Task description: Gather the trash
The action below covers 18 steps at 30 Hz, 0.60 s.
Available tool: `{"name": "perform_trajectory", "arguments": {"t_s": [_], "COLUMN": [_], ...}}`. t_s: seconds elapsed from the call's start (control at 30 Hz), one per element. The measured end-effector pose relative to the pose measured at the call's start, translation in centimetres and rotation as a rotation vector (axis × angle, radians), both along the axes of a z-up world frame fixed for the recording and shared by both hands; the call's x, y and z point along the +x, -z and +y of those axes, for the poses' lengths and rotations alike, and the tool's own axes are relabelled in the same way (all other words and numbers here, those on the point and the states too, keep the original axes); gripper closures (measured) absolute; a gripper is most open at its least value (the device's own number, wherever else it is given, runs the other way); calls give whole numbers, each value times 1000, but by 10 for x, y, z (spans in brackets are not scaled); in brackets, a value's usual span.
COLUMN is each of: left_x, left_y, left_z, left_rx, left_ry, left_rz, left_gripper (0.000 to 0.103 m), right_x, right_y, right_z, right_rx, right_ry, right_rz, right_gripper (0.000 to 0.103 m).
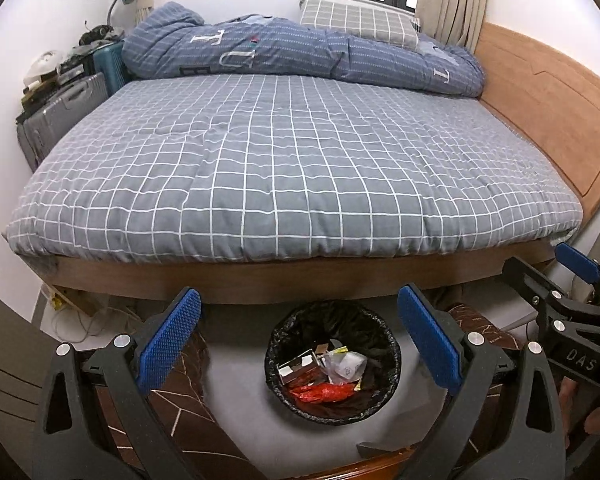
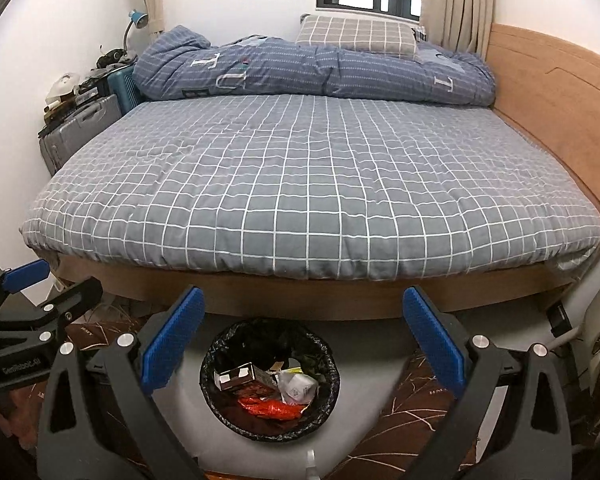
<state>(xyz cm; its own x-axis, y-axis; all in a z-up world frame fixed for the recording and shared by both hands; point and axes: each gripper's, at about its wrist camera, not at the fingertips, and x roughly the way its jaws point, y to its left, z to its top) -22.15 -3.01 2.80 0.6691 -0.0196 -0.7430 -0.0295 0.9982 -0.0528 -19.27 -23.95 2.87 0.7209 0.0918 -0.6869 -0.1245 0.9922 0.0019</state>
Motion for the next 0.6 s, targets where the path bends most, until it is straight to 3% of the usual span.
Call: {"name": "perform_trajectory", "arguments": {"t_s": [0.6], "left_x": [2], "left_y": [3], "left_z": [-8], "left_rx": [6], "left_ry": [22], "left_rz": [10], "left_gripper": [6], "right_x": [4], "right_y": [4], "right_z": [-5], "right_rx": [18], "right_ry": [19], "right_rz": [12], "right_gripper": [8]}}
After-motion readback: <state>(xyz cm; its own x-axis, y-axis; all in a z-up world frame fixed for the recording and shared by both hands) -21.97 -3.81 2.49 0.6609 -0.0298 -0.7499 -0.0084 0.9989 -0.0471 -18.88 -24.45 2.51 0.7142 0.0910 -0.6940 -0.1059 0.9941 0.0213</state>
